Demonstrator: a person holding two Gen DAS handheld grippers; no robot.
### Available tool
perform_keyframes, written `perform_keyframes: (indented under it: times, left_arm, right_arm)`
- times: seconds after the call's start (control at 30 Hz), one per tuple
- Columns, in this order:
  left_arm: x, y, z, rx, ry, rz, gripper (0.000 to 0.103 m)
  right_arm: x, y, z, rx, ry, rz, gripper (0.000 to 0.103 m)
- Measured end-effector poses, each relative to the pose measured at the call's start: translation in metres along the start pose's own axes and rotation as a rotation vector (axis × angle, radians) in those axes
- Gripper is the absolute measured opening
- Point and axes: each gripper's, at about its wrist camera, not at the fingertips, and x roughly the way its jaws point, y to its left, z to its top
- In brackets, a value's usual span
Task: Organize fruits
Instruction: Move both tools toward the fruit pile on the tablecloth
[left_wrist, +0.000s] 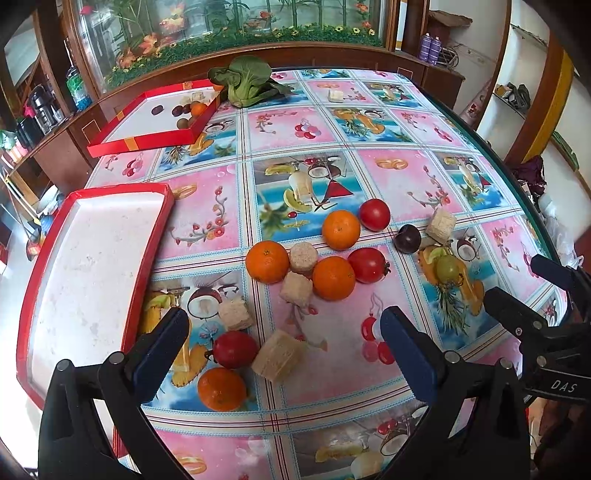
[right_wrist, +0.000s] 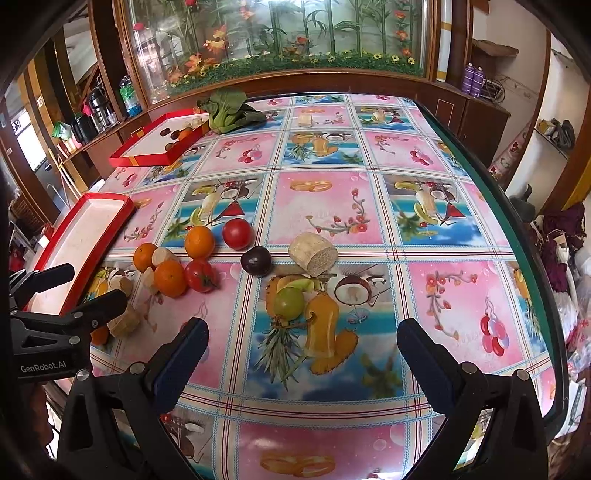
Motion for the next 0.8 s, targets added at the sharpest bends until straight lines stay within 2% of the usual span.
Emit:
perform_keyframes:
  times: [0.8]
  left_arm:
    - [0.0008,-0.0024,0.0008,0.014,0.007,-0.013,0.103]
  right_arm:
    - [0.0015,0.0008,-0.0025,0.009,0.006,0.018,0.103]
